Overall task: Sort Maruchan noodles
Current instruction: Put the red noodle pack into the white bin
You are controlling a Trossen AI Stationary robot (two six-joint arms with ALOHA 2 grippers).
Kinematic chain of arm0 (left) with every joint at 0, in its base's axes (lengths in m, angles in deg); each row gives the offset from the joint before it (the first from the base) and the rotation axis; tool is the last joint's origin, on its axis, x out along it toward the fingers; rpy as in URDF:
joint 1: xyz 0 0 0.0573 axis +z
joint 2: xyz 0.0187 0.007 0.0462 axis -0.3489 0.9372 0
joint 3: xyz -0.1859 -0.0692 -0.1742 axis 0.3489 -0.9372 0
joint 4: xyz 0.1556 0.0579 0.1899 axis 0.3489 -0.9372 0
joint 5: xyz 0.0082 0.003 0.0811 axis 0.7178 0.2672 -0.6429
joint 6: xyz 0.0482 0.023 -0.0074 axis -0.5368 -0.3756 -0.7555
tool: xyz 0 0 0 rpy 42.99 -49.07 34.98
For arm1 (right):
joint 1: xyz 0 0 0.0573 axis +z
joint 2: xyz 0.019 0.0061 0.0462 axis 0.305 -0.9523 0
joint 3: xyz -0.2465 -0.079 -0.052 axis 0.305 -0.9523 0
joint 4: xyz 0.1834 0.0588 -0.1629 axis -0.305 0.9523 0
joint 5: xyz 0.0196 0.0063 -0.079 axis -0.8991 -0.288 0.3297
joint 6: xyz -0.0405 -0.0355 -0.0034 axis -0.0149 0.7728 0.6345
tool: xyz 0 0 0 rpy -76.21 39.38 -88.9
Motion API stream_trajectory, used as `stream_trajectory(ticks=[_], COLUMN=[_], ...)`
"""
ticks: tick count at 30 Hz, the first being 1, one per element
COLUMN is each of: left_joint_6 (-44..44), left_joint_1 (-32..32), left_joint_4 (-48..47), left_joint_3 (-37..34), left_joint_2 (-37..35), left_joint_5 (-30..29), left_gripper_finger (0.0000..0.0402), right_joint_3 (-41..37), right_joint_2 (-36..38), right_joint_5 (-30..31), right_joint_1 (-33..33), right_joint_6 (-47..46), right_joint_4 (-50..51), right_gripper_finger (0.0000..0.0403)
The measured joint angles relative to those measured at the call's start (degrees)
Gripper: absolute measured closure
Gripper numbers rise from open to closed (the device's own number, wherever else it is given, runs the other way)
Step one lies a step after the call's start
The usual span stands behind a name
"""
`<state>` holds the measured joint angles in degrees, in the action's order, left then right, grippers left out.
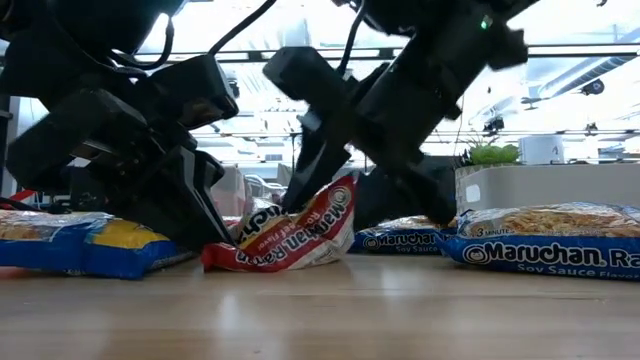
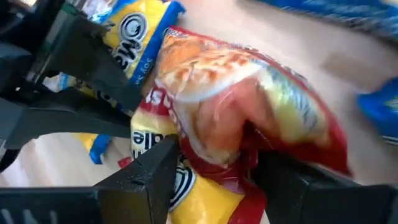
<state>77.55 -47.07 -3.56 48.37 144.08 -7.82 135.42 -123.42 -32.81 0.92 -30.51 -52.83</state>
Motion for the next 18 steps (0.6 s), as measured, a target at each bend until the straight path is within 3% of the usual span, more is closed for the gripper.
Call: stream_trajectory(ticks=[7,15,18], left_joint_6=[-0.66,-1.38,-2.12], left_joint_1=[-0.12,-0.40,-0.83], left_joint_4=[0.16,0.07,-0.45], left_joint_3=[0.00,0.00,-0.08], left_joint_2=[0.00,-0.48,-1.20], left_joint_5=[0.22,0.11,0.11], left_gripper_finger=[0.0363,0.0363,0.0363], right_joint_3=[0.00,-0.07,-0.07], right_joint_2=[0.59,3.28,4.91], right_joint_5=[-1.52,-2.48,-3.24], right_joint_1=[-0.04,-0.22,-0.33], right_joint_6=[2.64,5.60,6.22], right_joint_4=[0.26,2.28,3.90], right_gripper_finger=[0.0246,0.0375,0.0387])
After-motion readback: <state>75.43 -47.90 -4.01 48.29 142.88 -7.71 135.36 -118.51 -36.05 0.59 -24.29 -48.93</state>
